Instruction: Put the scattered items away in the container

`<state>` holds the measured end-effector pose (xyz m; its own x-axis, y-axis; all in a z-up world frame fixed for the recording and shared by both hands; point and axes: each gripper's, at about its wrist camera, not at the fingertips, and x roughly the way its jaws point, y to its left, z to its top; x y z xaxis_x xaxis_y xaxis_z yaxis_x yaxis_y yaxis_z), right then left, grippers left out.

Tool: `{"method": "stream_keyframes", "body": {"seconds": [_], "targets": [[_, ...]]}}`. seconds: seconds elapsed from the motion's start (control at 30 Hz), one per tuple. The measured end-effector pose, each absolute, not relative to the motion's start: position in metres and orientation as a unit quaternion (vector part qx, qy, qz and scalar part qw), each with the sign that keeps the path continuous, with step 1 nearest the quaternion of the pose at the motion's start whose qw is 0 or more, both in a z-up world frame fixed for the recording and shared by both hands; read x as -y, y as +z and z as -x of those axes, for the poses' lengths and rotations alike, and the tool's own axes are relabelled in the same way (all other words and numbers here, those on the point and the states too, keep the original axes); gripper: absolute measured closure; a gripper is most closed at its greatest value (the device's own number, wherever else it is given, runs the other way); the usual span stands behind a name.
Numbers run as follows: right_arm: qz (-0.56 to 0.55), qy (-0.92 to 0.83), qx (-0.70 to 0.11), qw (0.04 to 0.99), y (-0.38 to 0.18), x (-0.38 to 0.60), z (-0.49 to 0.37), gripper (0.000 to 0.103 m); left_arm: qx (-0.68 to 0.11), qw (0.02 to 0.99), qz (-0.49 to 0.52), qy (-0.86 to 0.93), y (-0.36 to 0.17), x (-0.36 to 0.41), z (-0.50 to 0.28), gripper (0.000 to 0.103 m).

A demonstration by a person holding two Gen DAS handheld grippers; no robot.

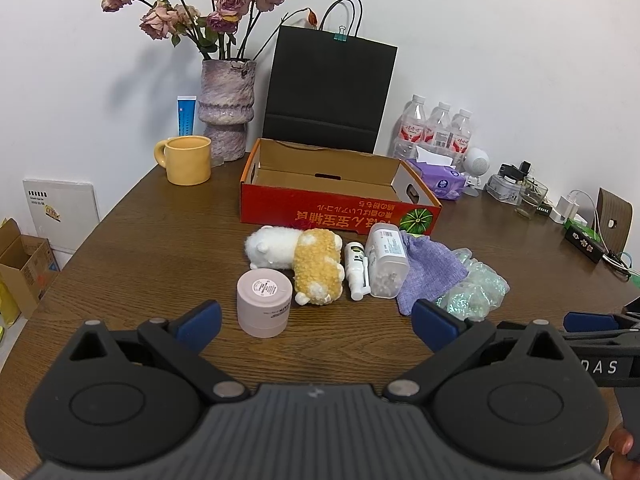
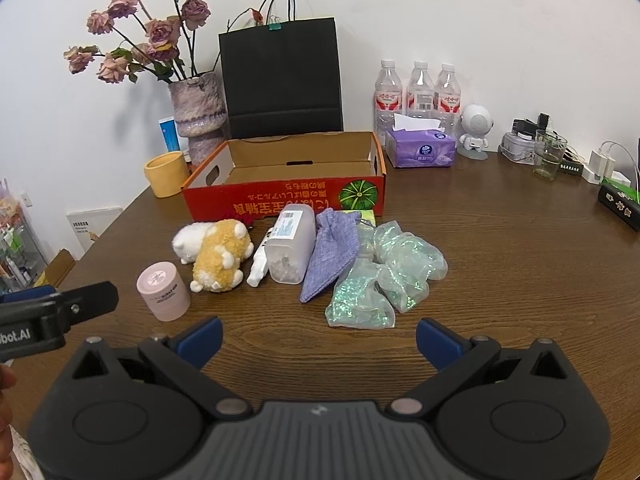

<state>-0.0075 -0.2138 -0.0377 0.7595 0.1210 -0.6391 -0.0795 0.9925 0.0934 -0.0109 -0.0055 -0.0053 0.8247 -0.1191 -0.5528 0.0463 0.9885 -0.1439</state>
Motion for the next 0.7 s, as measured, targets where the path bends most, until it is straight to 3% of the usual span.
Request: {"method": "stream_keyframes", "body": {"seconds": [0.7], "targets": [[-0.023,0.054,-0.338,0.939,-0.0375,0.2124,0.0096,0.000,-0.293,0.953,0.061,-0.044,-0.0055,0.0067,0.0123,0.000]]}}
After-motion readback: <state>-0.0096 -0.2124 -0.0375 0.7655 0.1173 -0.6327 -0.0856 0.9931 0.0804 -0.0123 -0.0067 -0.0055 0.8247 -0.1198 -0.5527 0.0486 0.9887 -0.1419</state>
